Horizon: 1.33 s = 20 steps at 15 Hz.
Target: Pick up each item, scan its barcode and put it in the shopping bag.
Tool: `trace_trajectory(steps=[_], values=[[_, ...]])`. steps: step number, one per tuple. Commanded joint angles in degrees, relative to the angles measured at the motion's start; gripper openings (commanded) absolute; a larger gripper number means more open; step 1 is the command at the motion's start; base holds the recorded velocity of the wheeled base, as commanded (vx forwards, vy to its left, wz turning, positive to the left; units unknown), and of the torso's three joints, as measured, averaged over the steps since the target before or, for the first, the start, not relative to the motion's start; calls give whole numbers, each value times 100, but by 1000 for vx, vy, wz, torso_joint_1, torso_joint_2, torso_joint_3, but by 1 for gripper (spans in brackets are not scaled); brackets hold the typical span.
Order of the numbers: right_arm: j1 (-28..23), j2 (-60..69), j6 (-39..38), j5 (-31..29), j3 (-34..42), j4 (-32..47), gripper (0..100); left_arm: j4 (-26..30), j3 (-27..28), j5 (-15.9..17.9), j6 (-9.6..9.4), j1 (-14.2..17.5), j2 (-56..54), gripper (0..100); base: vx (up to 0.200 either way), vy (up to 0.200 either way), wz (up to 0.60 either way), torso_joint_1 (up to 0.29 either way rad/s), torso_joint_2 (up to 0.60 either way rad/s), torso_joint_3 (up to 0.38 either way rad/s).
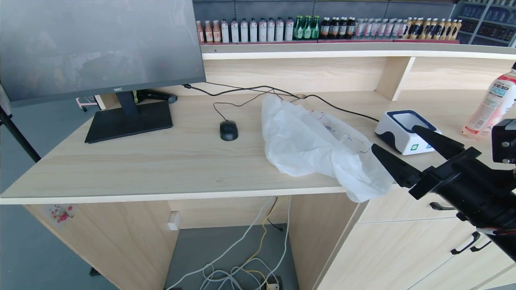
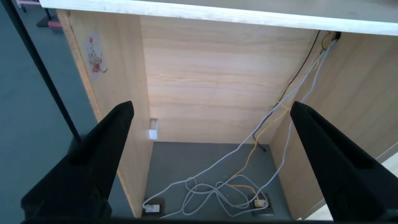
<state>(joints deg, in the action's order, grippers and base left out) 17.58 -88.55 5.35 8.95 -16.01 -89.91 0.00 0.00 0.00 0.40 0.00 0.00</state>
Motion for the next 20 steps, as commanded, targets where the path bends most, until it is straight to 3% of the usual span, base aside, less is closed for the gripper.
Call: trace_trajectory(steps=[1,20], values=[[0,-4,1,2,10,-9,100,0,0,0,4,0,0,100,0,-200,0,-12,2,-2],[-9,-13,1,2,-8,-9,100,0,0,0,30,0,0,100,0,-200,0,2,3,2]])
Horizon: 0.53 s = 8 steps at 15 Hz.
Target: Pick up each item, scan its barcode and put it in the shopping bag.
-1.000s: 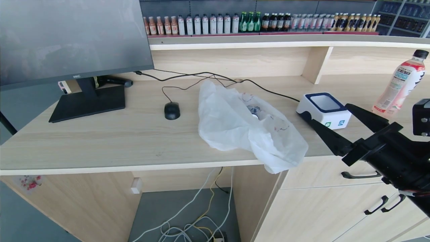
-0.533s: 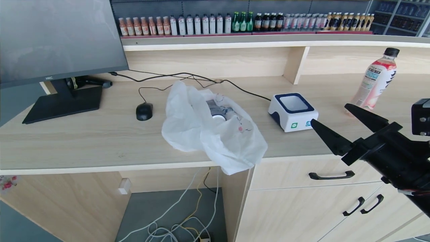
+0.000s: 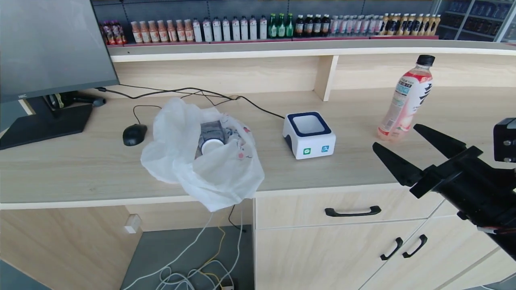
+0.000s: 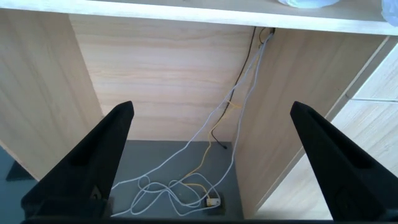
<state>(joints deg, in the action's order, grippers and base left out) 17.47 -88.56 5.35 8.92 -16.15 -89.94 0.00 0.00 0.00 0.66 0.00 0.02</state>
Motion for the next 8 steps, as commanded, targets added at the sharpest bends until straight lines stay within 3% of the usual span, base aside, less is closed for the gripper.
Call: trace_trajectory(steps=[1,8], values=[[2,-12,1,4,7,-6,100,0,0,0,4,0,-2,100,0,-200,0,2,7,2],[-15,-20,-52,4,-72,-6,100,0,0,0,4,0,-2,100,0,-200,0,2,2,2]])
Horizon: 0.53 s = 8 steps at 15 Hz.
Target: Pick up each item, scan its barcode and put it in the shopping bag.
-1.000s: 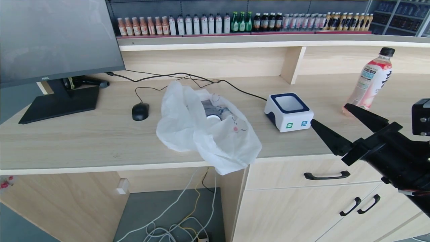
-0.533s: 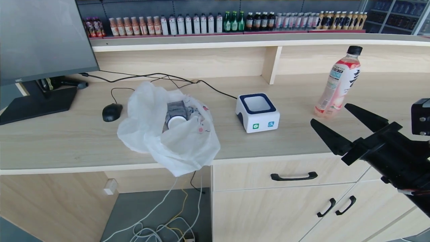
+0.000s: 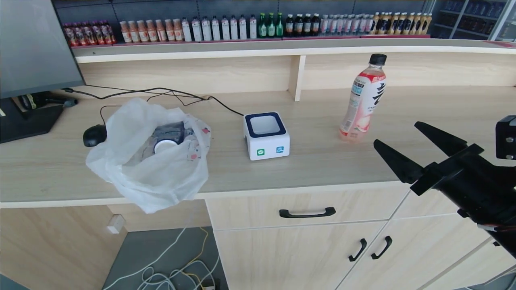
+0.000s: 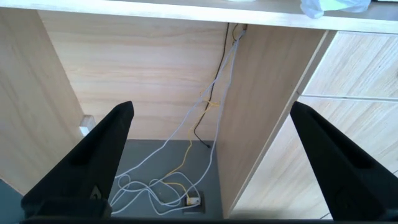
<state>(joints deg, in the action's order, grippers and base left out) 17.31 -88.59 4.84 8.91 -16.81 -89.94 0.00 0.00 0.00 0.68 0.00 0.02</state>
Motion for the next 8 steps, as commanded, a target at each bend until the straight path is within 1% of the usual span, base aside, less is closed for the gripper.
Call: trace_trajectory(steps=[1,4,8], values=[[0,-27,-1,-3,-6,-6,100,0,0,0,-7,-9,-2,100,0,-200,0,7,2,2],[0,-203,-1,-3,-165,-6,100,0,0,0,-42,0,-2,100,0,0,0,0,0,0],[-219,-730,-9,-3,-833,-6,100,0,0,0,-42,0,-2,100,0,0,0,0,0,0]])
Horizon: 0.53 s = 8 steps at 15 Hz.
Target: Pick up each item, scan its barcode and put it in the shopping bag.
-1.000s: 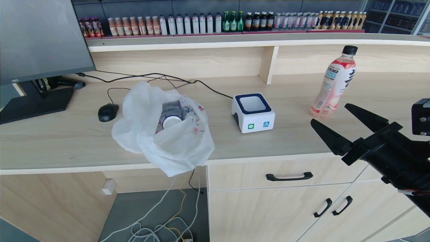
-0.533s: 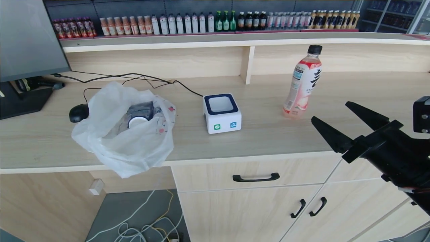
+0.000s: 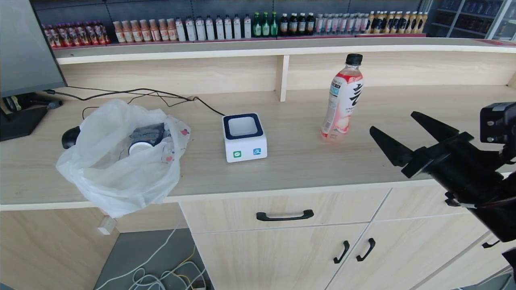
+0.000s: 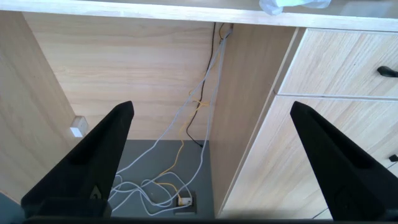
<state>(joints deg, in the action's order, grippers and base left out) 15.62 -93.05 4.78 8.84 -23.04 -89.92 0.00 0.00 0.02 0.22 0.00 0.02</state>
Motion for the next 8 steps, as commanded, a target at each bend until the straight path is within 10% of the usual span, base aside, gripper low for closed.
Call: trace_trajectory(steps=[1,8], values=[[-50,-495,-30,4,-350,-8,100,0,0,-2,4,0,-2,100,0,0,0,0,0,0],[-15,-1699,-56,13,-1493,-8,100,0,0,-2,4,-9,-2,100,0,0,0,0,0,0]])
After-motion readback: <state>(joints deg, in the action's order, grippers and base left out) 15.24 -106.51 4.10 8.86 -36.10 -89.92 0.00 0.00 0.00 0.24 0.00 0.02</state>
